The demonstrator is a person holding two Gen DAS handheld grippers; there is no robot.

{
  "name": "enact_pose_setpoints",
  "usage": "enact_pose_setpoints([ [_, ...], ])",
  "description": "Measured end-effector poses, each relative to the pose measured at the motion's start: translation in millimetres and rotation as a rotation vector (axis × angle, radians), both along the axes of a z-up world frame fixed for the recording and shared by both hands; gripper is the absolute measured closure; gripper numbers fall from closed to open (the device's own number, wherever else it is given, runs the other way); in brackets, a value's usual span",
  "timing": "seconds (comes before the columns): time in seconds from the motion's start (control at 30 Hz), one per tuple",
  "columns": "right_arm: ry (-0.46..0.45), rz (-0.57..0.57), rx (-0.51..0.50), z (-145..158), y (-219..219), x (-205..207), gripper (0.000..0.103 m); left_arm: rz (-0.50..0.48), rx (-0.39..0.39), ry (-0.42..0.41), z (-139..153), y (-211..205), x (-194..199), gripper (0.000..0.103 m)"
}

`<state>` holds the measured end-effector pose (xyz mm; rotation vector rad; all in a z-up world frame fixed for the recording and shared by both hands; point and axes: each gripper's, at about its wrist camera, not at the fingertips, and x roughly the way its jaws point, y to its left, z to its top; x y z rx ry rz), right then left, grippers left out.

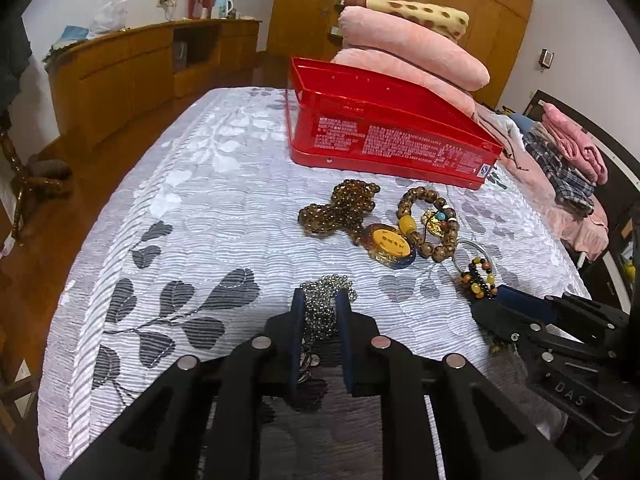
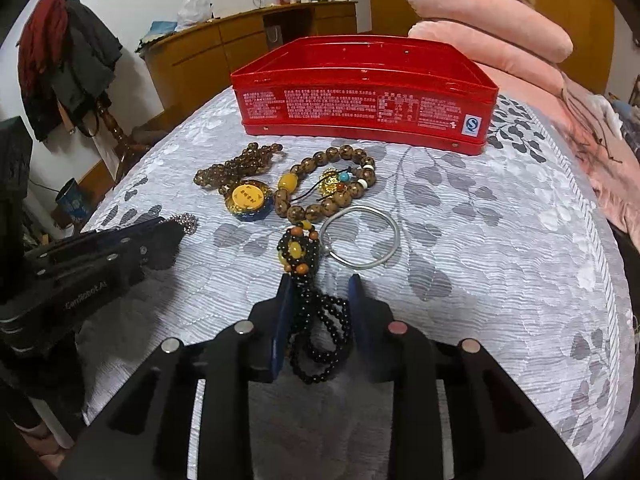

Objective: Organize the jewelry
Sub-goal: 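Lift the black necklace with the right tool while the left tool lifts the silver pendant, then carry the necklace in the right tool and pendant in the left tool over the red box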

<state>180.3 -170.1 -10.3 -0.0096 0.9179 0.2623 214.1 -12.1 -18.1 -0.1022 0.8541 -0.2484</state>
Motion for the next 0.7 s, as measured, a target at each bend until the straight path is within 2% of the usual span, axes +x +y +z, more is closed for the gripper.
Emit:
enact_pose_setpoints([
  [0.07,-0.007,-0.003,0.005,3,-1,-3,0.078,-0.002,-0.01,-0.001,1,0,-2,0.088],
  [0.1,-0.011,-0.003,0.007,5,-2,-4,0.091,-0.003,-0.015,-0.001,1,0,-4,0.088],
  [0.7,-0.056,-0.017,0.071,34,-13,-10,0.091,-0.035,-0.065,-0.068,30,-6,-11,0.088],
])
